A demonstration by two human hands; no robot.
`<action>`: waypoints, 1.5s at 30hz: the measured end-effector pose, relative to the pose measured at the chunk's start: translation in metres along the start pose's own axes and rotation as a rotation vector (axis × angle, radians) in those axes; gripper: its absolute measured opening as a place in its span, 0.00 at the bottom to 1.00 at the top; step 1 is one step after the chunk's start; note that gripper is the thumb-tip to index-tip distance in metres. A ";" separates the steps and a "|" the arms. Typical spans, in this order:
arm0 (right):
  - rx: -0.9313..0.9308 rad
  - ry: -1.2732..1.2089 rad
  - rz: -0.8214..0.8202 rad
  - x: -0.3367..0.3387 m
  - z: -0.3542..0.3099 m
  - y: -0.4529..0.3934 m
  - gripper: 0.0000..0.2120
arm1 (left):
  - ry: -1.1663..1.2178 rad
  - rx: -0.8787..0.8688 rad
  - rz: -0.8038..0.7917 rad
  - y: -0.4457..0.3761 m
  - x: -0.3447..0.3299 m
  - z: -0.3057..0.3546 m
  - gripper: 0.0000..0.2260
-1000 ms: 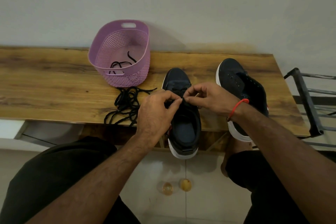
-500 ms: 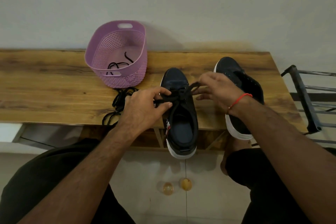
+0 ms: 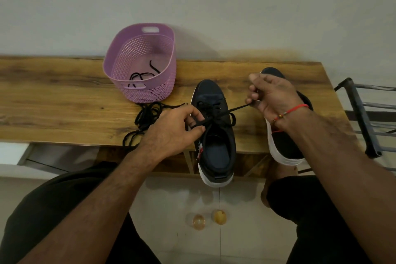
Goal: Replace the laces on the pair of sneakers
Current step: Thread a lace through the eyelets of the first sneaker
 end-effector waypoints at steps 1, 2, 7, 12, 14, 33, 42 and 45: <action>0.053 0.003 0.022 0.002 -0.006 -0.001 0.01 | 0.011 -0.018 -0.004 0.000 -0.001 0.002 0.07; 0.098 0.004 0.036 0.004 -0.011 -0.001 0.01 | 0.018 -0.038 -0.003 0.001 -0.002 0.004 0.08; 0.163 0.097 0.032 0.005 -0.015 0.000 0.03 | 0.034 -0.066 0.050 0.002 0.001 0.009 0.05; 0.162 0.387 -0.126 -0.018 0.003 0.007 0.03 | 0.197 0.009 0.046 0.002 0.001 0.012 0.03; 0.194 0.534 -0.263 -0.033 0.007 0.012 0.06 | 0.309 0.110 -0.018 0.002 -0.005 0.007 0.03; 0.429 1.274 -0.387 -0.055 0.007 0.026 0.02 | 0.169 0.093 0.170 -0.001 -0.011 0.007 0.05; 0.428 1.329 -0.339 -0.057 0.005 0.030 0.03 | 0.160 0.092 0.165 -0.002 -0.012 0.006 0.03; 0.461 1.389 -0.338 -0.062 0.009 0.032 0.04 | 0.152 0.088 0.161 -0.002 -0.016 0.005 0.03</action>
Point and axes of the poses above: each hand's wrist, its own y-axis away from the middle knuckle, its own x-axis out of the back of the hand, z = x × y, the point moved 7 cm from there along -y, towards the middle knuckle, and after that the axes turned 1 degree about -y, right-handed, at the moved point
